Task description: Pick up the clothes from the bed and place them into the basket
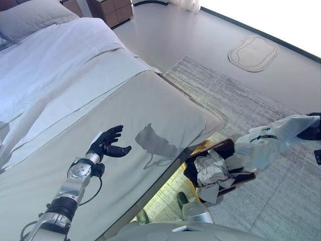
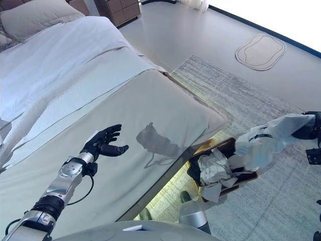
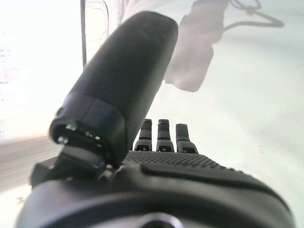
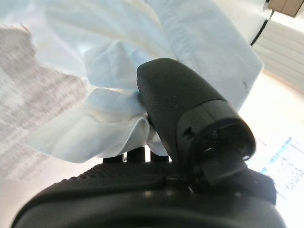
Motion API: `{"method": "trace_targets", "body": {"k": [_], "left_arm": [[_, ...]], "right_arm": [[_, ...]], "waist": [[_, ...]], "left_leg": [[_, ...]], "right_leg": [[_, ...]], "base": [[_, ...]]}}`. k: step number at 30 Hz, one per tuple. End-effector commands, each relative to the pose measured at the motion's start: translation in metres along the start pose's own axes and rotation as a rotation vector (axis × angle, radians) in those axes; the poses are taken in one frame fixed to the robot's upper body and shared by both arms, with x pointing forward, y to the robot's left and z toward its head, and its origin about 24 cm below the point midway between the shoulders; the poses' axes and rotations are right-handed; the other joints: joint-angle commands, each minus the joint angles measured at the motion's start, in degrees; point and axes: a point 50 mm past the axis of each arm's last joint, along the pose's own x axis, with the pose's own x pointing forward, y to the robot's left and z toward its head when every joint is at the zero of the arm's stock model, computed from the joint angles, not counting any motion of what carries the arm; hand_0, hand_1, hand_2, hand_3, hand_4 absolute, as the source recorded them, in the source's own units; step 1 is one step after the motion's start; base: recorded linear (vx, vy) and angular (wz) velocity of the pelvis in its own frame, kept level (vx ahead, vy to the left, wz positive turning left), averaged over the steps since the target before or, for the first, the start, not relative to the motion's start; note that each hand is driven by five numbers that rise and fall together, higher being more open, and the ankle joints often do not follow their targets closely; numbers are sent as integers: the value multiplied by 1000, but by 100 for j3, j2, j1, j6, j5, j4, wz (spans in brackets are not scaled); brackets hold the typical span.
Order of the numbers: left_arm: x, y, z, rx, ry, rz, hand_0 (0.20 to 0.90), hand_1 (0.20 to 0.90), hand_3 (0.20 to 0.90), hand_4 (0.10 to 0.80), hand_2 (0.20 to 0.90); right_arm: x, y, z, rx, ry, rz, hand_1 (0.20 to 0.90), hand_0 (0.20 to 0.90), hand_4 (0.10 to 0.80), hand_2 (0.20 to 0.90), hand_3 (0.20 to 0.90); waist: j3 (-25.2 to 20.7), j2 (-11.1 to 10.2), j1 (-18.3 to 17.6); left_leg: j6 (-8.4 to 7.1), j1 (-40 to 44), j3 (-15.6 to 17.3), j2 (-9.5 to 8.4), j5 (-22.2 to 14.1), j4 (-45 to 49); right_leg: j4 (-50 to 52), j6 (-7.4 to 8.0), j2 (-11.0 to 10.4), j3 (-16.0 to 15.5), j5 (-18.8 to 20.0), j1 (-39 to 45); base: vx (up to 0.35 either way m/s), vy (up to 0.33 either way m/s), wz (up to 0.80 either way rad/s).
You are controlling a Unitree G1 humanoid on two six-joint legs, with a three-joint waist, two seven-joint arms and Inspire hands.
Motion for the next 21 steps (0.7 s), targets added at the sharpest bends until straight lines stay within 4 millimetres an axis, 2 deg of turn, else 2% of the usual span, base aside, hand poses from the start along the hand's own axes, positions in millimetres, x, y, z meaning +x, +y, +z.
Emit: {"method": "trace_targets", "body": {"k": [1,2,11,16,17,21], "left_arm": [[-1,16,12,38,-68,42,900,900,900,800,900],[-1,16,12,40,-67,42,900,900,900,800,900],[-1,20,15,43,-64,44,900,900,900,800,900],[0,16,15,42,-70,18,900,900,900,800,900],[1,14,15,44,-72,10,900,900,900,800,900],[2,8,15,41,-75,6,900,900,900,800,900]], "right_arm": [[3,-16,34,-45,-139,-38,300,300,100,300,200],[3,-15,33,-47,-135,-33,300,300,100,300,200],[4,31,-16,-6,62,146,300,300,100,300,200],[5,47,-26,50,87,150,300,300,100,300,200],[5,49,-28,31,98,136,900,900,800,900,900],[4,59,-36,24,126,135,900,900,800,900,900]], "waist": [[-716,-137,234],[-716,-136,234],[-626,-109,330],[-595,-90,381],[-588,-81,387],[-575,-59,395]], "left_leg": [[128,-186,-91,-54,-872,649],[128,-193,-93,-55,-872,654],[107,-211,-63,-31,-849,683],[94,-204,-65,-18,-854,700],[95,-192,-61,-15,-855,697],[100,-167,-58,-9,-854,690]], "right_leg": [[469,121,147,-211,72,-729],[477,122,145,-217,70,-736],[475,128,90,-373,88,-737],[471,131,59,-469,96,-719],[466,131,57,-473,100,-714],[460,138,55,-470,104,-694]], "base": [[-7,-21,-4],[0,0,0],[2,-6,1],[12,-12,11],[15,7,7],[8,3,2]]}}
